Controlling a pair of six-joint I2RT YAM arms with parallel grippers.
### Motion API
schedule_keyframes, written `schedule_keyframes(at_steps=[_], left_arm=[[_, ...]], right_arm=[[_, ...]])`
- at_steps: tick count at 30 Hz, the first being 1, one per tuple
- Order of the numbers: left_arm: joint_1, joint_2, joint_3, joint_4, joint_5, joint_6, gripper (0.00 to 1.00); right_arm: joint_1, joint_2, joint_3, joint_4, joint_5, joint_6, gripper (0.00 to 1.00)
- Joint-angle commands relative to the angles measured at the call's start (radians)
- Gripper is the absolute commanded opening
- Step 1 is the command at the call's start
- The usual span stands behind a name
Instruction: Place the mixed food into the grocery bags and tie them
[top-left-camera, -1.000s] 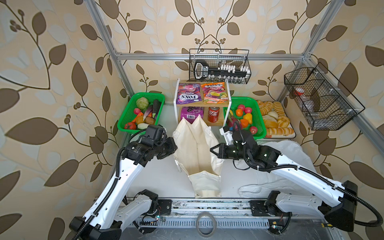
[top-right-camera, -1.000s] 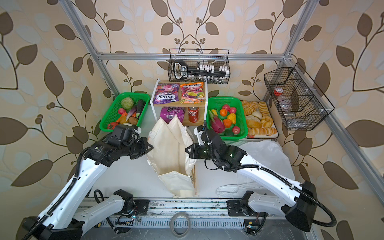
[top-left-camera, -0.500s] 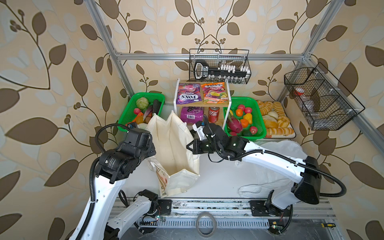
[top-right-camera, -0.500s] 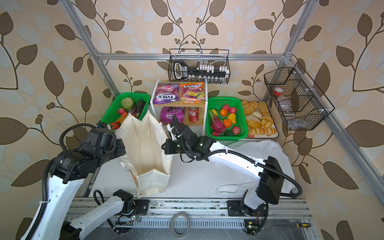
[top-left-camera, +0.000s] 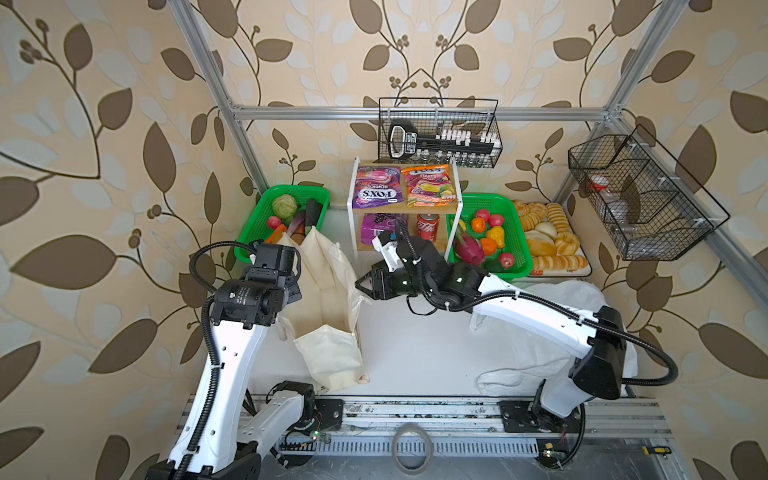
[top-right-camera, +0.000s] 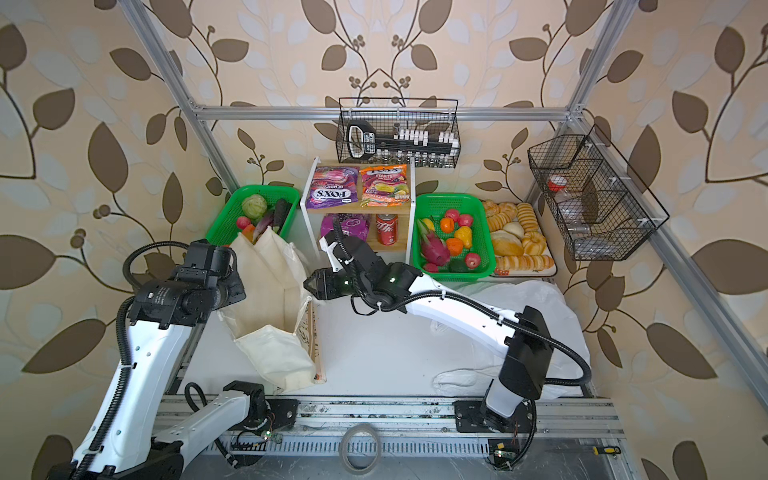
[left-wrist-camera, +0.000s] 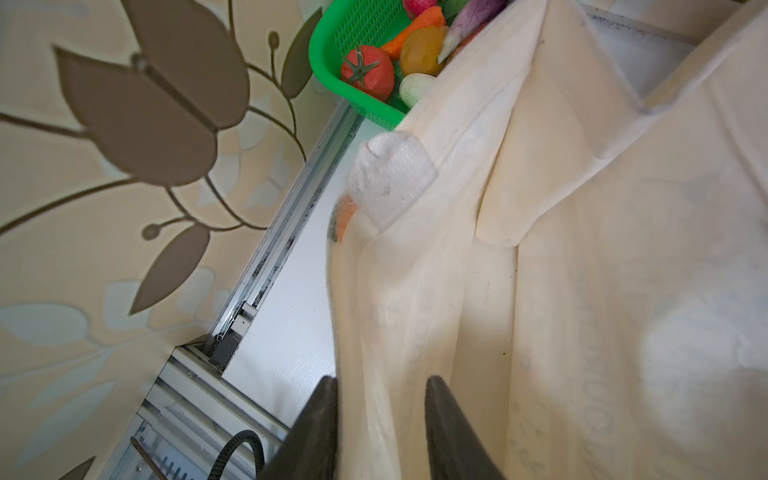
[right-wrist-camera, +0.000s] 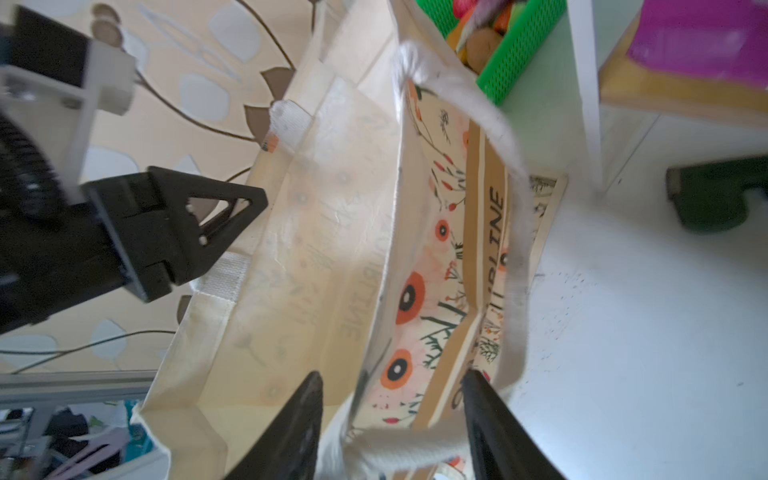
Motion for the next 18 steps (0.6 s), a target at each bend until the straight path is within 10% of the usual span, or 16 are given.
schedule_keyframes(at_steps=[1,9,18], left_arm=[[0.006,-0.033,0.017,0.020,0.026,0.008,0.55],[0.005,-0.083,0.101,-0.014,0.033,0.000,0.75],[0.006,-0.145,0.192,0.021,0.143,0.019,0.90]], right_arm=[[-0.034,-0.157,-0.058,0.046,0.151,-0.115,0.57],[-0.063,-0.409,-0.625,0.576,0.483,-0.467,0.61],[-0.120,-0.197,-0.733,0.982,0.617,-0.680,0.59]])
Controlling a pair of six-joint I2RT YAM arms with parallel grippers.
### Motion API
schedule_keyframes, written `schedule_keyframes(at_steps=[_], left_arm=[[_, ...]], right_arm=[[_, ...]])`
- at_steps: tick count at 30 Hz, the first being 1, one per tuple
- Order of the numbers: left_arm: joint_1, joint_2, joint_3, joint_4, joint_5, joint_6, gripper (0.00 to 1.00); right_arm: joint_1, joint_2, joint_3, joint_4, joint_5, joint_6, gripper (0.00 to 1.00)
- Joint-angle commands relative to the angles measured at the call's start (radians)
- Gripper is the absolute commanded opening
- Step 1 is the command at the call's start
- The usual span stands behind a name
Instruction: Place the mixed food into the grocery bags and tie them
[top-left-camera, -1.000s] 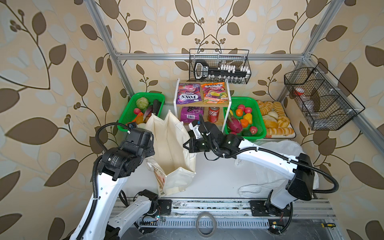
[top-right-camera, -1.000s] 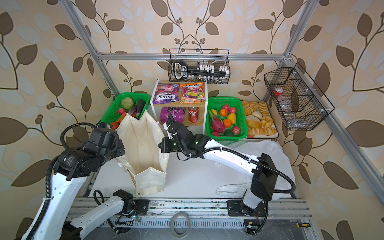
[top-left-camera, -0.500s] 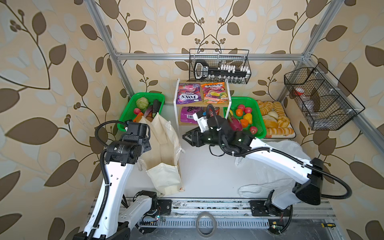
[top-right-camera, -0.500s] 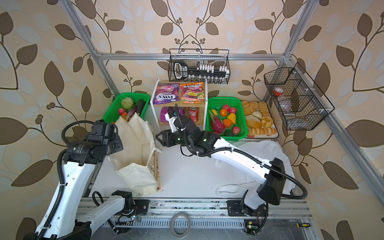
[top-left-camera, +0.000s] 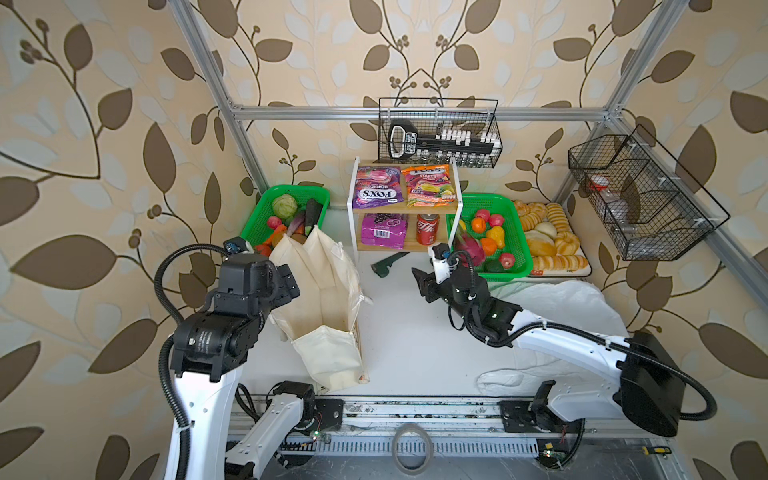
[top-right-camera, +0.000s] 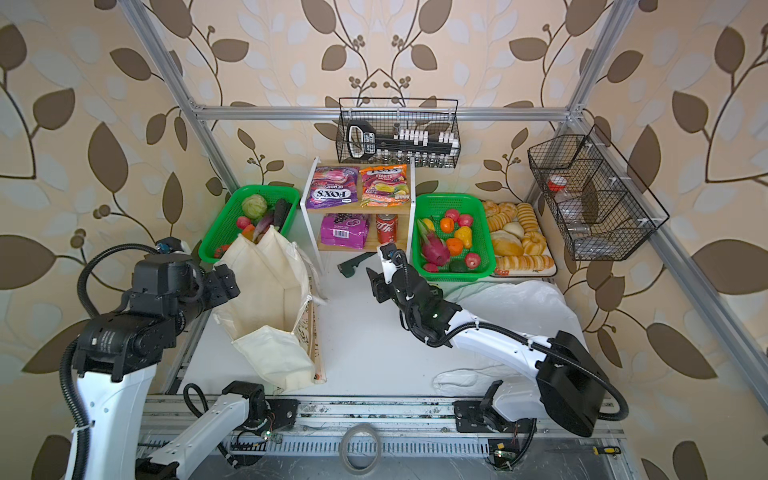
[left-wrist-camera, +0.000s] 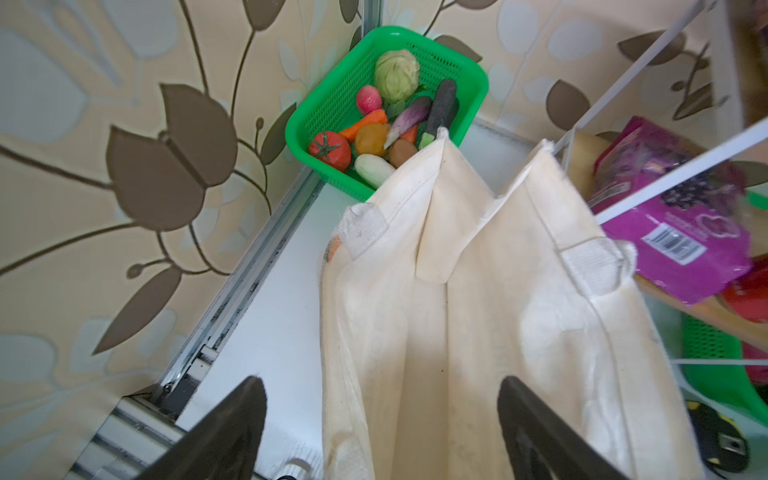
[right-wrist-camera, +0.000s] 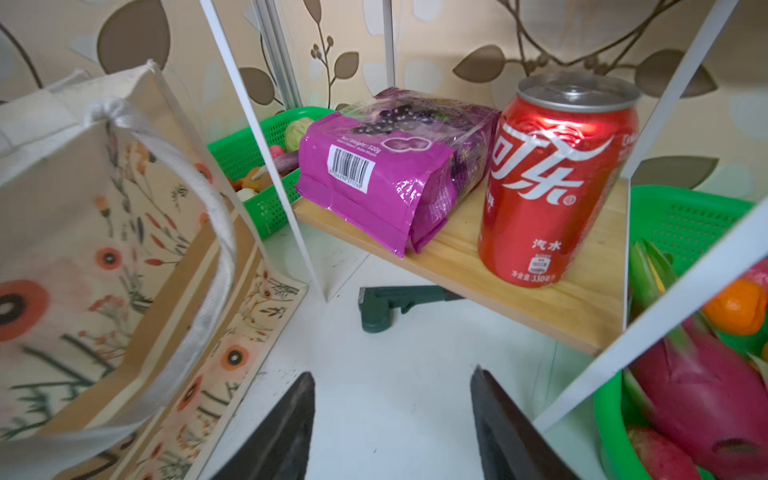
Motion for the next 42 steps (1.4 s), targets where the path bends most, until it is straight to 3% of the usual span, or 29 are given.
schedule_keyframes(at_steps=[1,5,13,16,21,42], left_arm=[[0.006,-0.009,0.050,0.017,0.064,0.011,0.91],[0.005,-0.008,0.074,0.008,0.080,0.018,0.92],[0.005,-0.003,0.089,0.014,0.093,0.024,0.93],[0.005,-0.004,0.099,0.022,0.124,0.037,0.99],[0.005,-0.005,0.119,0.019,0.136,0.038,0.99],[0.006,-0.005,0.110,0.016,0.144,0.041,0.99]], right_arm=[[-0.004,0.062,-0.031,0.323,0.111,-0.172,0.59],[-0.021,0.165,0.002,0.423,0.227,-0.227,0.59],[-0.047,0.310,0.062,0.567,0.341,-0.247,0.63],[-0.060,0.348,0.079,0.601,0.334,-0.237,0.64],[-0.089,0.397,0.113,0.623,0.338,-0.201,0.72],[-0.137,0.603,0.192,0.833,0.268,-0.232,0.74]])
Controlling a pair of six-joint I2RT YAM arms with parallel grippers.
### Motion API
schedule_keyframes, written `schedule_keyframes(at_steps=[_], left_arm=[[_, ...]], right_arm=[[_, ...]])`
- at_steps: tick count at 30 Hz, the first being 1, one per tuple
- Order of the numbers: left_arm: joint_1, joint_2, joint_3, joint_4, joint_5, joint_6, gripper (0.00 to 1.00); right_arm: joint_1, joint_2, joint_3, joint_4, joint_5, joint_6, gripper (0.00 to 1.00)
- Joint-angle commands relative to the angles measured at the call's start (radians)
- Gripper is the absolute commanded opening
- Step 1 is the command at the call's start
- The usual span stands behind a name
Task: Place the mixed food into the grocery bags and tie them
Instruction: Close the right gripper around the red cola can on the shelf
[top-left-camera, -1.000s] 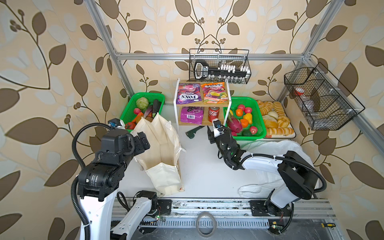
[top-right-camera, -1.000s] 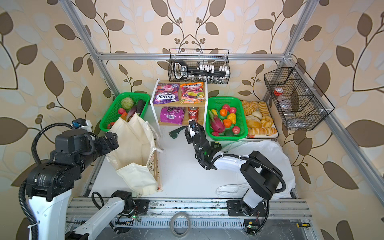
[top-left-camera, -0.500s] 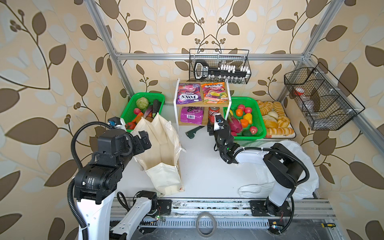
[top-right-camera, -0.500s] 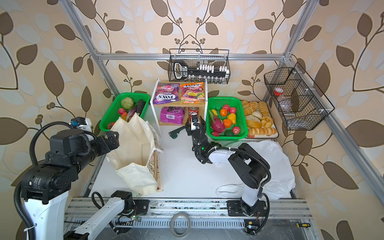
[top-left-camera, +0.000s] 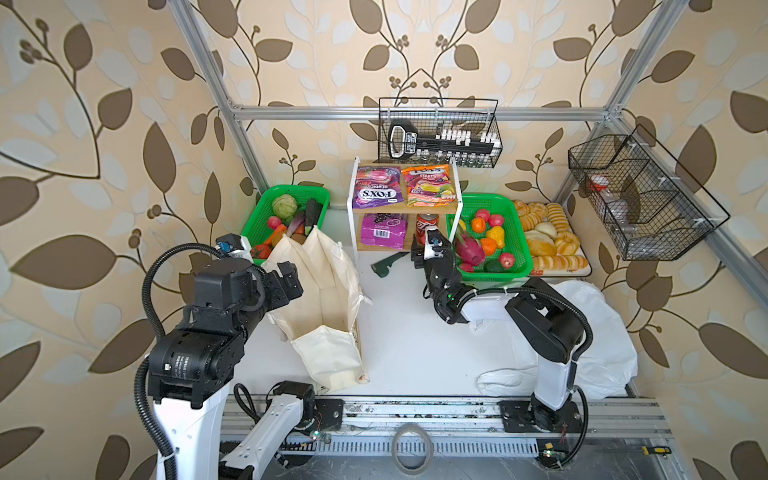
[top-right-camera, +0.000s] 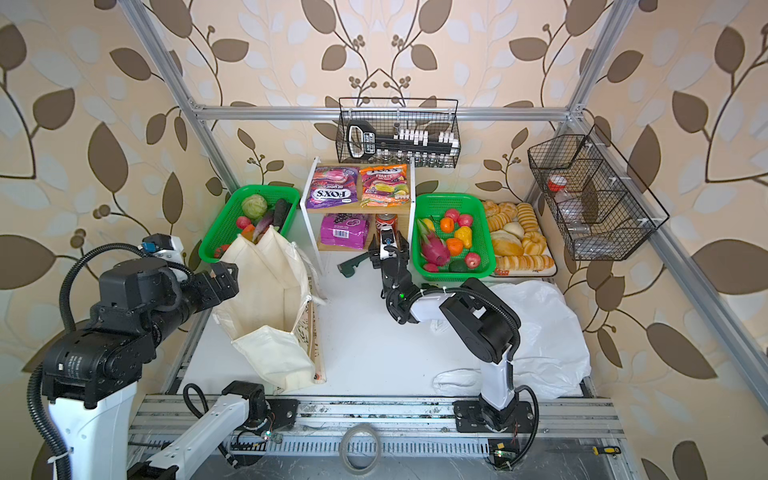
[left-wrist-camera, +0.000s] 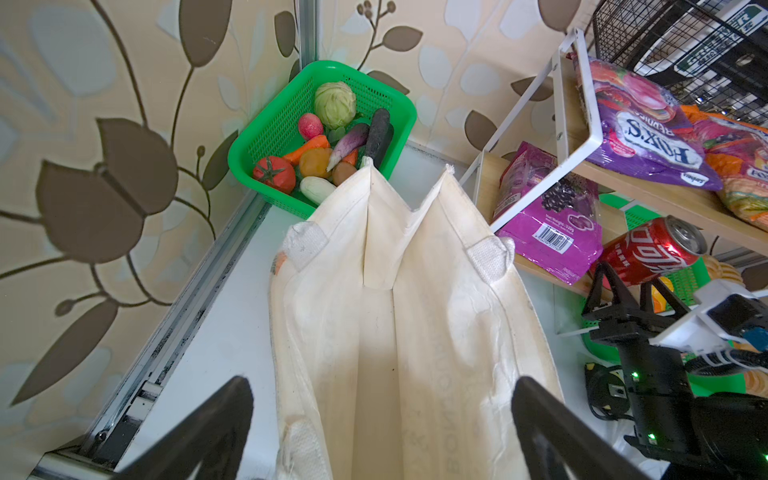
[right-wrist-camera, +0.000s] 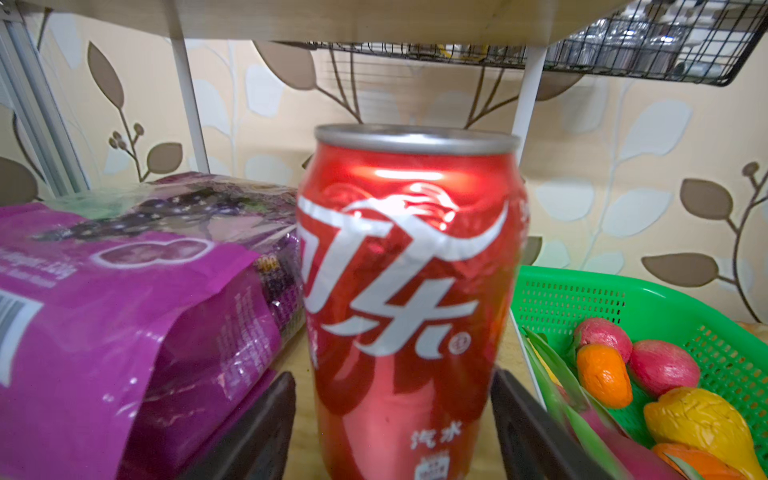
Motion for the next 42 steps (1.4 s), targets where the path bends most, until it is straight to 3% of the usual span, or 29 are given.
schedule_keyframes(at_steps=[1,13,20,23,28,34,42], left_arm=[[0.006,0.003,0.014,0.015,0.010,0.016,0.99],[0.006,0.002,0.016,0.008,0.002,0.018,0.99],[0.005,-0.007,0.013,0.007,0.006,0.016,0.99],[0.004,-0.011,0.016,0.005,0.007,0.014,0.99],[0.005,-0.019,0.011,0.005,0.014,0.009,0.99],[0.005,-0.019,0.026,0.004,0.018,0.006,0.99],[0.006,-0.008,0.030,-0.003,0.004,-0.019,0.99]], right_arm=[[-0.015,0.050,0.037,0.100,-0.029,-0.017,0.74],[-0.037,0.089,0.050,0.144,-0.064,-0.019,0.74],[-0.026,0.052,-0.003,0.169,-0.101,-0.027,0.55],[-0.013,0.028,-0.036,0.178,-0.107,-0.028,0.53],[0.000,0.028,-0.063,0.193,-0.112,-0.032,0.55],[-0.017,0.028,-0.045,0.158,-0.116,0.007,0.68],[-0.035,0.049,-0.011,0.138,-0.157,-0.001,0.74]])
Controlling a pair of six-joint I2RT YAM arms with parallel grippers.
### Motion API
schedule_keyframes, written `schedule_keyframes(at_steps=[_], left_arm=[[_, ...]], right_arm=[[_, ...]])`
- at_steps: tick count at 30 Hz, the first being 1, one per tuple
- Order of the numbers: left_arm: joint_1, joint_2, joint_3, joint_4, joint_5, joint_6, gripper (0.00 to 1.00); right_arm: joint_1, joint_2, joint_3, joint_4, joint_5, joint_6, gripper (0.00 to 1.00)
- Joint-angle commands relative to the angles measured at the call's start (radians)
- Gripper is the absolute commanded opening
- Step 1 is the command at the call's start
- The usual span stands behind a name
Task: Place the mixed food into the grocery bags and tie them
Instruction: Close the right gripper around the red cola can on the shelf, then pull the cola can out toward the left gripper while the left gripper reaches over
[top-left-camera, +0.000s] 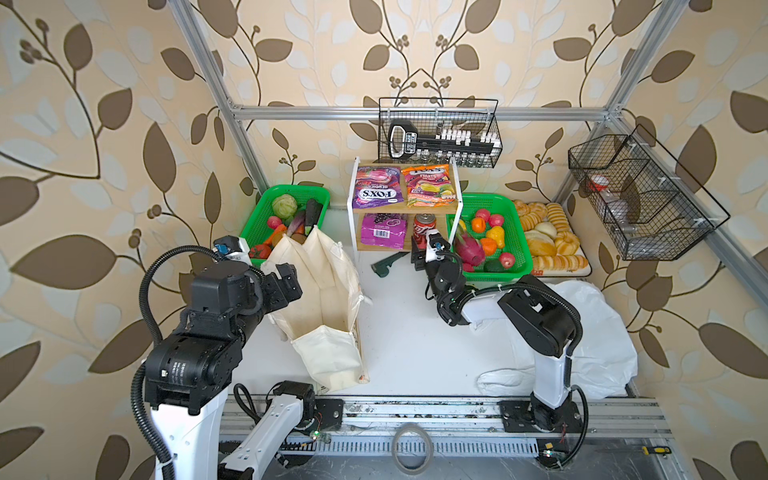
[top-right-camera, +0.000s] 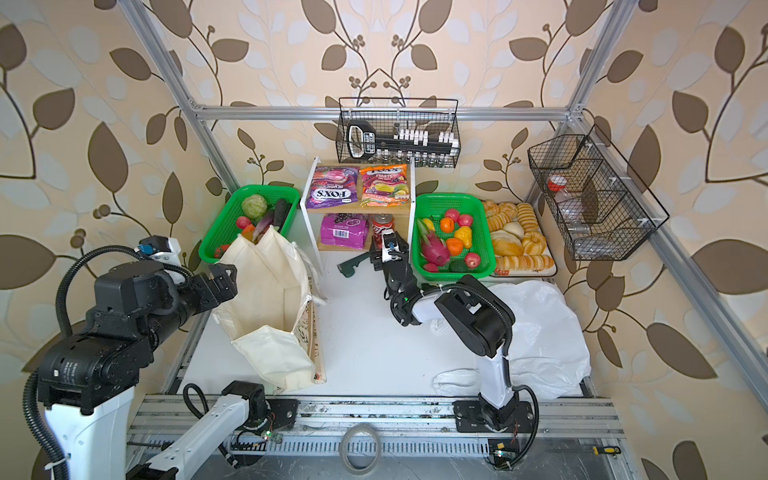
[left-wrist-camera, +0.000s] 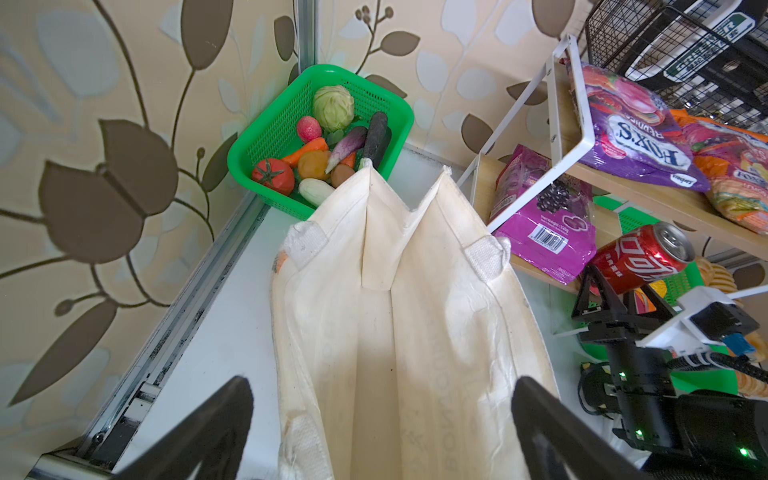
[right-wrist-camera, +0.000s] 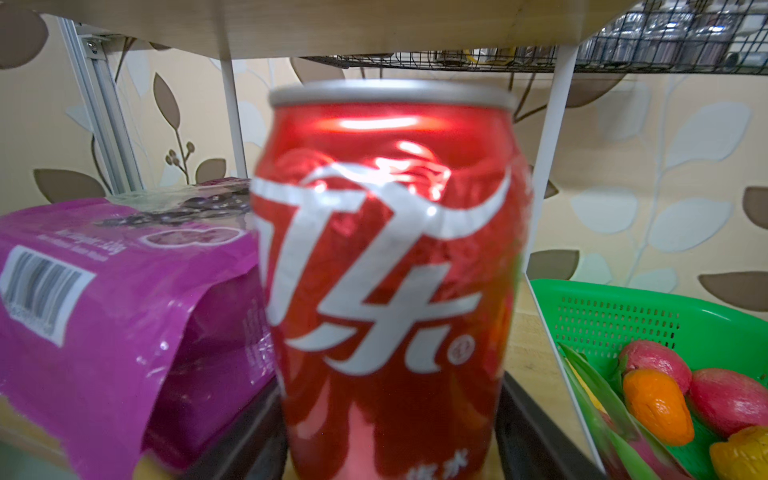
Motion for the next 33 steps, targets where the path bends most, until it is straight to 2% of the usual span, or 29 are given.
schedule_keyframes(at_steps=[1,7,9,15,19,23,28,30,33], left_arm=[[0.005,0.003,0.024,0.004,0.000,-0.017,0.99],[0.005,-0.024,0.003,0.027,0.013,-0.016,0.99],[0.005,-0.047,-0.021,0.063,0.043,-0.002,0.99],[0.005,-0.092,-0.052,0.106,0.111,0.019,0.99],[0.005,-0.078,-0.038,0.100,0.181,0.018,0.99],[0.005,-0.085,-0.060,0.160,0.302,0.003,0.99],[0.005,-0.053,-0.074,0.213,0.496,-0.013,0.97],[0.005,-0.016,-0.080,0.231,0.601,-0.033,0.92],[0.005,0.027,-0.109,0.295,0.699,-0.098,0.99]], right_arm=[[-0.006,0.011,0.031,0.007,-0.022,-0.004,0.74],[-0.011,0.018,0.035,0.023,-0.052,-0.002,0.72],[-0.010,0.014,0.032,0.025,-0.070,0.003,0.59],[0.007,-0.056,-0.031,0.051,-0.127,-0.006,0.41],[0.025,-0.145,-0.112,0.044,-0.219,-0.004,0.36],[0.050,-0.267,-0.196,-0.010,-0.318,-0.006,0.33],[0.071,-0.450,-0.272,-0.147,-0.468,0.057,0.30],[0.080,-0.538,-0.275,-0.267,-0.558,0.087,0.30],[0.093,-0.634,-0.229,-0.466,-0.697,0.124,0.31]])
